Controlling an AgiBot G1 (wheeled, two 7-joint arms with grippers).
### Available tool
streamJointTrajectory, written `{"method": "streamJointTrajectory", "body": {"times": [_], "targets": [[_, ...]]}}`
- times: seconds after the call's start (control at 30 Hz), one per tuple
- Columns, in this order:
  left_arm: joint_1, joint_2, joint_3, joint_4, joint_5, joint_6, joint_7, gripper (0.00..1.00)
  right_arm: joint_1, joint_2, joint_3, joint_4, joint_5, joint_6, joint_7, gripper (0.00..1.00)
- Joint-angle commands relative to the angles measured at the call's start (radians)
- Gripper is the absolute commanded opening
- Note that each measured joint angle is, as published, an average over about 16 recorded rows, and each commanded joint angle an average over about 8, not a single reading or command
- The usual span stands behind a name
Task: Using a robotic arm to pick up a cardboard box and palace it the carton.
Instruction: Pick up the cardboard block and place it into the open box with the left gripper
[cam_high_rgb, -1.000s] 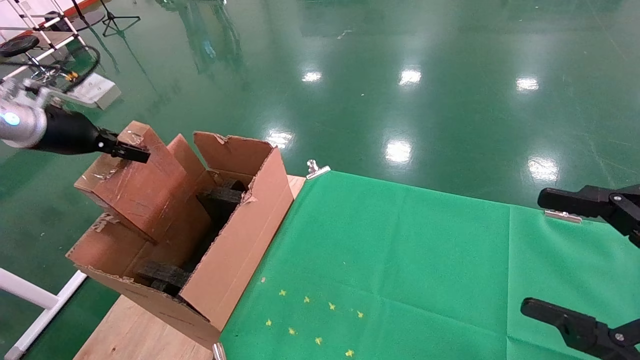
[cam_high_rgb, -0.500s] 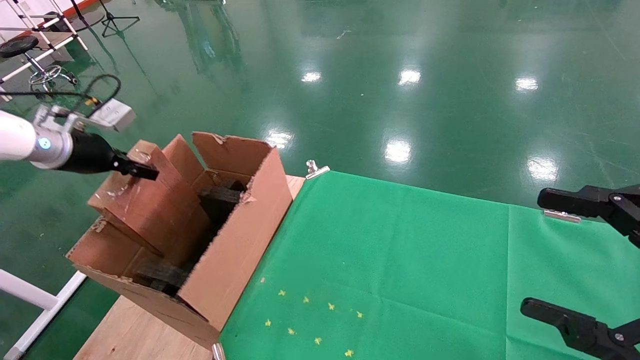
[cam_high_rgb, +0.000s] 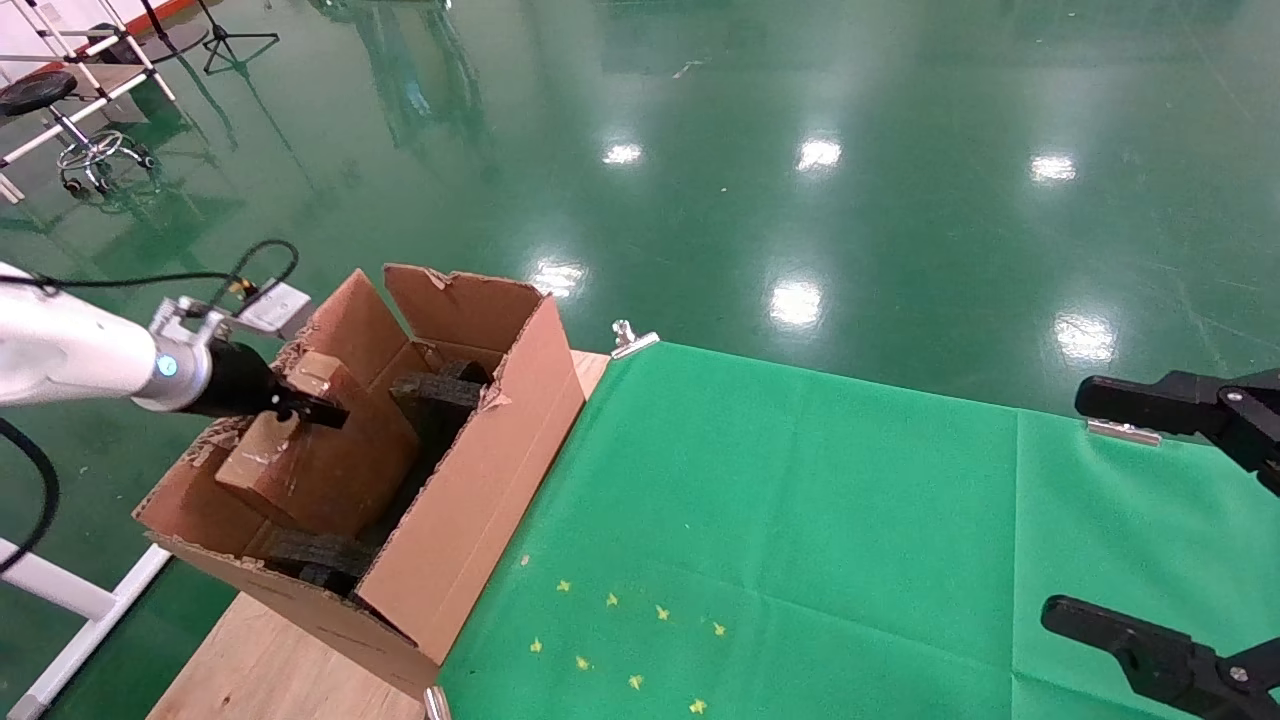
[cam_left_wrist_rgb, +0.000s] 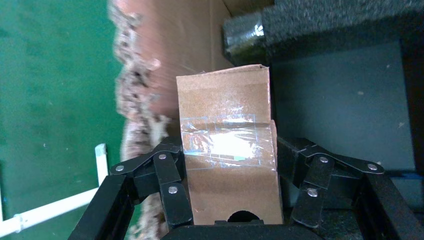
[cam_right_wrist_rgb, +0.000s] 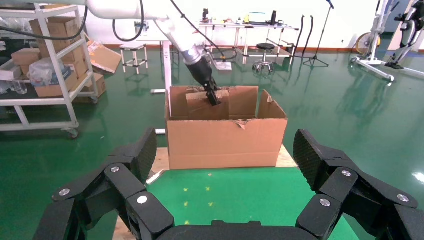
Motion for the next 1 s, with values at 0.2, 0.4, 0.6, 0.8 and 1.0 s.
{"method": "streamJointTrajectory", "body": {"times": [0.2, 0.4, 0.6, 0.8, 1.0], "targets": [[0.065, 0.022, -0.004, -0.007, -0.005, -0.052, -0.009, 0.0, 0.0, 0.0, 0.0, 0.0, 0.0, 0.0, 0.0, 1.0], [0.106, 0.04, -0.005, -0.013, -0.007, -0.086, -0.013, 0.0, 0.0, 0.0, 0.0, 0.0, 0.0, 0.0, 0.0, 1.0], [0.131, 0.052, -0.004, -0.016, -0.005, -0.114, -0.018, 0.19, 0.0, 0.0, 0.0, 0.0, 0.0, 0.0, 0.0, 1.0], [0.144, 0.059, -0.005, -0.019, -0.009, -0.134, -0.021, 0.93, 0.0, 0.0, 0.0, 0.0, 0.0, 0.0, 0.0, 1.0], [0.144, 0.06, -0.004, -0.019, -0.007, -0.134, -0.021, 1.0, 0.0, 0.0, 0.0, 0.0, 0.0, 0.0, 0.0, 1.0]]}}
